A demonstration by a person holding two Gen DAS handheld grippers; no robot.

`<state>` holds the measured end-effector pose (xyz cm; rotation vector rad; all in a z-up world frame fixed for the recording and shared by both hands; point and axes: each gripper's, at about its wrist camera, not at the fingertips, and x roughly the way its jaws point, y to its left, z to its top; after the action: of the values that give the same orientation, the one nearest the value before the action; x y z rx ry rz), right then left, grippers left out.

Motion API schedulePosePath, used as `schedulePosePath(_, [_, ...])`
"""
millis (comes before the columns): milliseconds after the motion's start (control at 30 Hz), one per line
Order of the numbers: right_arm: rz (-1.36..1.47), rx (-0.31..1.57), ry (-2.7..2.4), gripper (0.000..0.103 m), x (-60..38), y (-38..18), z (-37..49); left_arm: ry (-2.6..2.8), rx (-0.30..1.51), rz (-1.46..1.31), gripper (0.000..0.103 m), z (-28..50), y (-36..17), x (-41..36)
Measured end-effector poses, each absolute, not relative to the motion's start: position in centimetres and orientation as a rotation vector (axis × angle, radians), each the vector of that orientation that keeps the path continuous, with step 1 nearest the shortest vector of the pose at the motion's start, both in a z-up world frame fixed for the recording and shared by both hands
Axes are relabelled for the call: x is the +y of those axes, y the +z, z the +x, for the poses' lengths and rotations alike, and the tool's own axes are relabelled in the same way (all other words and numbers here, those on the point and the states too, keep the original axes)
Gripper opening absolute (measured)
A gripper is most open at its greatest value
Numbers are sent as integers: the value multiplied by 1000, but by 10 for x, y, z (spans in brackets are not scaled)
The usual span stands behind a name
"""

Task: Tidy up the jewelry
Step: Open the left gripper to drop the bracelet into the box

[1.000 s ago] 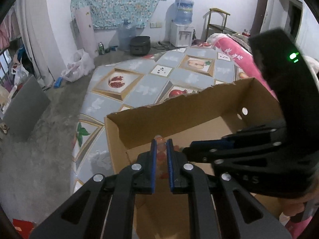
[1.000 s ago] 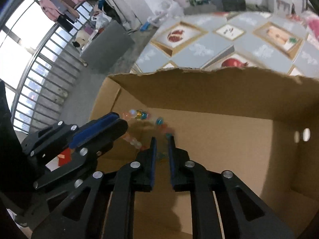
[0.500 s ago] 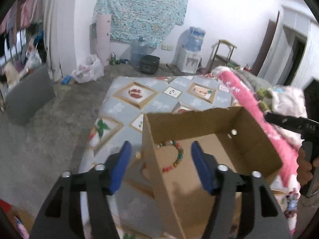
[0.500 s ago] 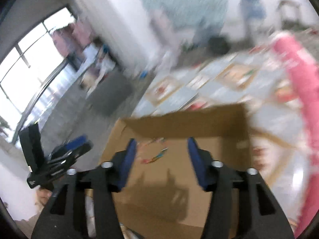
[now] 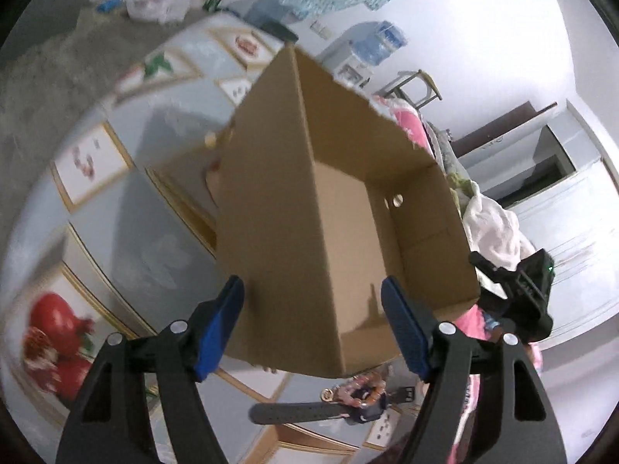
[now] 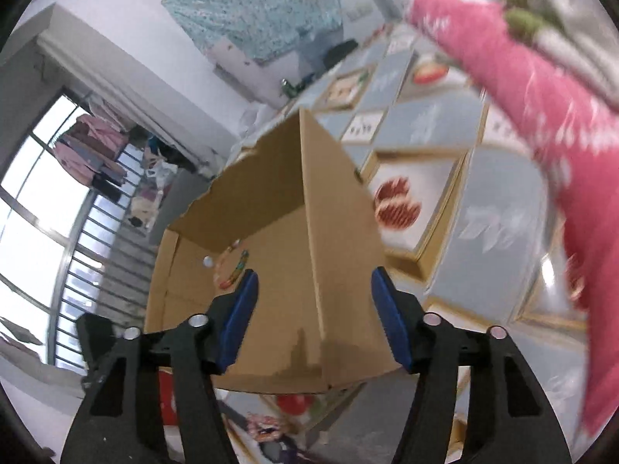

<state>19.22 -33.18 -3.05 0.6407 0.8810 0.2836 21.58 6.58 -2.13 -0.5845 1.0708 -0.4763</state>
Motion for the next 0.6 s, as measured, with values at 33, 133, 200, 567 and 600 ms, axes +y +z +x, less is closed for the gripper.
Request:
schedulePosePath(33, [630,881,273,52,-330,-29,190,-465,1072,-583,72,215,-22,65])
schedulePosePath(133, [642,886,263,52,-329,-27,184,-442,1056,-564,72,211,-21,59])
schedulePosePath(200, [638,892,263,52,-326,-24,180,-422,1057,-552,74,211,-18,55])
schedulePosePath(567, [607,898,229,52,-312,-30,142,-425,1054,-452,77,186,-16,56])
schedulePosePath(600, [609,893,228,52,-311,-31,137,-425,1054,-455,77,183,-16,58])
